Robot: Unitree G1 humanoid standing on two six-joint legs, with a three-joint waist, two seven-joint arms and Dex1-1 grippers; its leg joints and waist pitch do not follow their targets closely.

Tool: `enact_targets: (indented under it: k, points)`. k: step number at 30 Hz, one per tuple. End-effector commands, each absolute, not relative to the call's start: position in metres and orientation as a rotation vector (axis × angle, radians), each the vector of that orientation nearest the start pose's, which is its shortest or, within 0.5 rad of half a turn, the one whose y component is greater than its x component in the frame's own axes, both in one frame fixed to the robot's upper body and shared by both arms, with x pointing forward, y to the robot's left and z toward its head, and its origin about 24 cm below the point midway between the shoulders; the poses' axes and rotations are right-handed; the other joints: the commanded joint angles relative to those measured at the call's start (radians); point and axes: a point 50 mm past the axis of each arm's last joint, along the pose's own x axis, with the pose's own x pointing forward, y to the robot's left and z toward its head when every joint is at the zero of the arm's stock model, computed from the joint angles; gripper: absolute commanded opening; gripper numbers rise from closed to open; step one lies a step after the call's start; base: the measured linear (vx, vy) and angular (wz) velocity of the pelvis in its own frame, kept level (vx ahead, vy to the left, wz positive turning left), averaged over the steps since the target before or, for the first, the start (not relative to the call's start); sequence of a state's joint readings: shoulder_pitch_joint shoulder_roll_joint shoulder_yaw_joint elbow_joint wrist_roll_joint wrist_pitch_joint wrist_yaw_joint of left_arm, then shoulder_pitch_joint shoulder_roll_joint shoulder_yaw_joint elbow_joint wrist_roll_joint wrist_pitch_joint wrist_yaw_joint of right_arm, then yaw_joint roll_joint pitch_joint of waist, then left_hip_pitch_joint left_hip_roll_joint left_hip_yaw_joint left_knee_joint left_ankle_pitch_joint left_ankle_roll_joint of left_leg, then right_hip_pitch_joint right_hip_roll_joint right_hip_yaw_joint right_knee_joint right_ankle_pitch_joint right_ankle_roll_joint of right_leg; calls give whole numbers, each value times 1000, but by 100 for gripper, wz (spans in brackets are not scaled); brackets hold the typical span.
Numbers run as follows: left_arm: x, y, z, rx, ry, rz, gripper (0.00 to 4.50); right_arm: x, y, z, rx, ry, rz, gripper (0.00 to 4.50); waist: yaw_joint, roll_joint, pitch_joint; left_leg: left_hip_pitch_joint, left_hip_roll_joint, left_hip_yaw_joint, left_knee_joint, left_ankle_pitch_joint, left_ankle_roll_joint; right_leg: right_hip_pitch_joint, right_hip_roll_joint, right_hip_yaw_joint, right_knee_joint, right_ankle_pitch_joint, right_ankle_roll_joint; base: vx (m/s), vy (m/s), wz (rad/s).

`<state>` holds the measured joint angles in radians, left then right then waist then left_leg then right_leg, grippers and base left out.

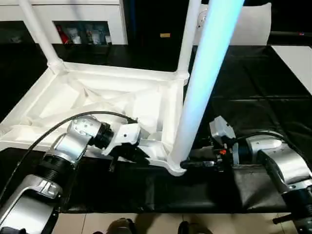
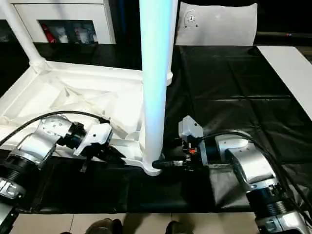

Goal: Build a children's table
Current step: Rotate leg to tighten

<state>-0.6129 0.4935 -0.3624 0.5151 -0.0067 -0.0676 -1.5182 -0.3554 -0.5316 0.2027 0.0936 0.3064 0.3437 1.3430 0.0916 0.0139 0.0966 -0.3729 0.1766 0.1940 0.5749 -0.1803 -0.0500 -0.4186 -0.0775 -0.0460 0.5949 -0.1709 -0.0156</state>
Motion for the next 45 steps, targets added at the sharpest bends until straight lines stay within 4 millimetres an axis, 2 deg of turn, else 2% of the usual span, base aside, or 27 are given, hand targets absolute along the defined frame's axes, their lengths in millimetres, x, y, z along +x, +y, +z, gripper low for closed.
enact_targets:
  k: [1, 5, 11, 13, 15, 17, 18, 19, 20, 23, 25, 26, 27, 28, 33, 34, 35, 36, 41, 43, 44, 45]
  points:
    - [299, 137, 80, 633, 379, -1751, 0, 268, -152, 86, -133, 340, 1516, 236, -5, -9, -70, 14, 55, -16, -58, -145, 87, 54, -66, 43, -60, -189, -249, 0, 0, 0]
    - [299, 138, 80, 616, 381, -1746, 0, 266, -152, 85, -108, 352, 1525, 206, -5, -11, -69, 14, 55, -16, -58, -156, 81, 54, -66, 43, -62, -210, -245, 0, 0, 0]
    - [303, 129, 80, 509, 338, -1689, 0, 262, -143, 84, 7, 335, 1470, 197, -3, -11, -69, 13, 54, -15, -57, -141, 87, 54, -65, 43, -61, -194, -249, 0, 0, 0]
    - [304, 126, 80, 492, 326, -1673, 0, 262, -139, 83, 22, 333, 1445, 196, -6, -12, -67, 12, 54, -15, -59, -148, 82, 54, -65, 43, -63, -214, -241, 0, 0, 0]
    - [307, 115, 79, 458, 297, -1627, 0, 264, -126, 80, 46, 331, 1371, 196, -8, -12, -64, 13, 52, -18, -62, -184, 63, 53, -68, 42, -72, -296, -218, 0, 0, 0]
    - [311, 104, 78, 439, 279, -1580, 0, 269, -113, 76, 63, 331, 1276, 196, -17, -13, -59, 14, 48, -19, -66, -212, 40, 47, -65, 42, -80, -370, -195, 0, 0, 0]
    - [313, 99, 77, 430, 281, -1554, 0, 274, -106, 76, 88, 327, 1224, 196, -24, -17, -60, 9, 46, -26, -69, -225, 21, 53, -70, 40, -82, -424, -169, 0, 0, 0]
    - [315, 95, 76, 426, 286, -1532, 0, 278, -100, 76, 116, 320, 1183, 196, -33, -9, -61, 12, 44, -26, -71, -228, 12, 50, -68, 41, -85, -433, -159, 0, 0, 0]
    - [318, 91, 75, 421, 298, -1498, 0, 283, -92, 77, 147, 312, 1139, 196, -43, -11, -62, 13, 44, -28, -71, -239, 6, 49, -67, 41, -86, -436, -158, 0, 0, 0]
    - [328, 77, 76, 378, 308, -1381, 0, 296, -69, 80, 226, 319, 1013, 196, -61, -10, -61, 9, 40, -28, -70, -236, 1, 48, -65, 41, -84, -415, -169, 0, 0, 0]
    - [330, 73, 77, 366, 309, -1350, 0, 299, -64, 80, 229, 327, 980, 196, -66, -13, -66, 11, 38, -27, -66, -217, 3, 51, -66, 42, -84, -389, -174, 0, 0, 0]
    - [340, 64, 80, 330, 309, -1225, 0, 307, -49, 79, 224, 348, 893, 196, -74, -11, -66, 11, 39, -23, -65, -201, 9, 48, -63, 43, -80, -344, -191, 0, 0, 0]
    - [342, 61, 81, 319, 309, -1191, 0, 309, -45, 79, 219, 352, 870, 196, -76, -9, -68, 13, 38, -24, -63, -196, 9, 48, -64, 43, -79, -330, -199, 0, 0, 0]
    - [345, 59, 82, 305, 310, -1147, 0, 312, -41, 78, 215, 364, 830, 196, -76, -13, -72, 13, 37, -22, -61, -173, 17, 52, -62, 43, -77, -290, -208, 0, 0, 0]
    - [352, 50, 85, 265, 306, -1024, 0, 319, -27, 78, 140, 350, 701, 196, -75, -11, -73, 10, 34, -18, -57, -127, 54, 57, -60, 43, -72, -196, -227, 0, 0, 0]
    - [351, 50, 85, 263, 306, -1019, 0, 320, -25, 79, 131, 336, 693, 196, -74, -11, -73, 10, 35, -17, -57, -118, 62, 58, -61, 44, -70, -180, -229, 0, 0, 0]
    - [352, 50, 86, 266, 300, -1015, 0, 319, -24, 80, 121, 320, 700, 249, -73, -10, -73, 9, 36, -19, -58, -113, 69, 60, -60, 43, -69, -166, -232, 0, 0, 0]
    - [352, 52, 87, 267, 298, -1013, 0, 319, -22, 81, 123, 306, 709, 262, -73, -10, -73, 9, 36, -19, -58, -115, 72, 60, -60, 42, -68, -165, -233, 0, 0, 0]
    - [350, 60, 89, 304, 280, -1049, 0, 316, -31, 83, 140, 260, 734, 299, -74, -9, -70, 12, 39, -19, -61, -146, 71, 59, -61, 43, -73, -204, -226, 0, 0, 0]
    - [349, 64, 88, 312, 285, -1062, 0, 314, -36, 83, 139, 249, 754, 313, -73, -9, -72, 11, 41, -20, -60, -132, 78, 60, -61, 44, -68, -170, -231, 0, 0, 0]
    - [348, 66, 87, 318, 290, -1069, 0, 313, -39, 83, 134, 244, 768, 335, -74, -9, -73, 8, 40, -19, -59, -122, 86, 63, -61, 44, -65, -139, -241, 0, 0, 0]
    - [346, 69, 86, 328, 291, -1092, 0, 312, -45, 83, 118, 230, 787, 335, -71, 0, -73, 10, 40, -20, -58, -120, 87, 62, -62, 43, -65, -133, -244, 0, 0, 0]
